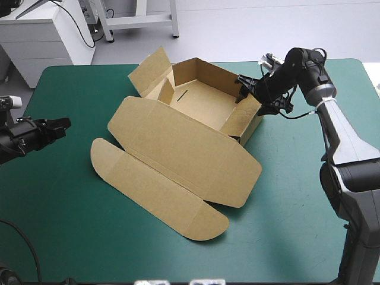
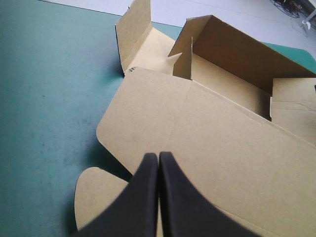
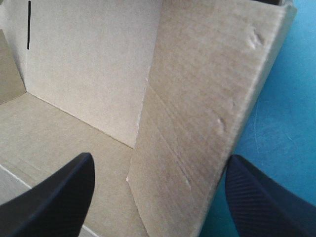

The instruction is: Fold the box

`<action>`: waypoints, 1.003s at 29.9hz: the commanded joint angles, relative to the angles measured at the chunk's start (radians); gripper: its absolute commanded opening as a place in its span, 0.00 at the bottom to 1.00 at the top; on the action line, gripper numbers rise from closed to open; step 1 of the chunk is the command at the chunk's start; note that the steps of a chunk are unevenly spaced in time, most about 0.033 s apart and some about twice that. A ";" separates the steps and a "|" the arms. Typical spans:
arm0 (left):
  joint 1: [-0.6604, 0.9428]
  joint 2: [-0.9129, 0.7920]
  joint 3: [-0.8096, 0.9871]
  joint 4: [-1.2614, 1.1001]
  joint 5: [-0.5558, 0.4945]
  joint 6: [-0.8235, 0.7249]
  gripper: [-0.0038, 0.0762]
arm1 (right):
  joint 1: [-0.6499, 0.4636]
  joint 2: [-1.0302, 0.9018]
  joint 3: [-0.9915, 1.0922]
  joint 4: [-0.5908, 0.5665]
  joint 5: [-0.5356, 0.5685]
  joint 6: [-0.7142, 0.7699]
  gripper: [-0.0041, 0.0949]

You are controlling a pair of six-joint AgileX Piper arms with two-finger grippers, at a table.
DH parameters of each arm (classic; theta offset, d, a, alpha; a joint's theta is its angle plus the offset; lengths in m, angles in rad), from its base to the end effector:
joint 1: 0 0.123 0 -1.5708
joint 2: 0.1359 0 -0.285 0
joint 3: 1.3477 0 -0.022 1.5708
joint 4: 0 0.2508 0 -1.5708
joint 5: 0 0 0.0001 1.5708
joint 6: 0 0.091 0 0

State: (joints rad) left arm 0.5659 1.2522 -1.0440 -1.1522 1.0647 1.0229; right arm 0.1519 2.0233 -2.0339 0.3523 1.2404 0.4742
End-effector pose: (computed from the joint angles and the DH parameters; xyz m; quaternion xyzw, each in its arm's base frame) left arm 0.2413 0.0671 0.3574 0.0228 0.8398 -0.2486 0.4822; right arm 0.4332 0.0964 0.3289 0.1744 0.9463 0.2300 0.1454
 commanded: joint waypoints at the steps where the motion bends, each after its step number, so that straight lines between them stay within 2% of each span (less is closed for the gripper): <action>1: 0.000 -0.023 -0.026 -0.076 0.000 -0.005 0.04 | -0.005 -0.055 -0.031 0.020 0.010 0.096 0.72; 8: 0.000 -0.023 -0.026 -0.076 0.003 -0.007 0.04 | 0.039 -0.055 -0.031 -0.094 0.010 0.202 0.72; 12: 0.000 -0.023 -0.026 -0.076 0.003 -0.007 0.04 | 0.114 -0.055 -0.031 -0.293 0.010 0.327 0.72; 14: 0.000 -0.023 -0.026 -0.076 0.003 -0.007 0.04 | 0.153 -0.055 -0.031 -0.341 0.010 0.355 0.72; 20: 0.000 -0.023 -0.026 -0.076 0.017 -0.007 0.04 | 0.182 -0.055 -0.031 -0.382 0.010 0.477 0.72; 24: 0.000 -0.023 -0.026 -0.078 0.017 0.009 0.04 | 0.182 -0.055 -0.031 -0.429 0.010 0.492 0.72; 27: 0.000 -0.023 -0.026 -0.078 0.011 -0.012 0.04 | 0.184 -0.055 -0.014 -0.410 0.010 0.492 0.71; 30: 0.000 -0.023 -0.026 -0.079 -0.001 -0.012 0.04 | 0.184 -0.055 0.029 -0.372 0.010 0.506 0.65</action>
State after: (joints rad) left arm 0.5659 1.2522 -1.0440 -1.1551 1.0752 1.0177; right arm 0.3352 2.0233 -2.0141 -0.0391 1.2392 0.9696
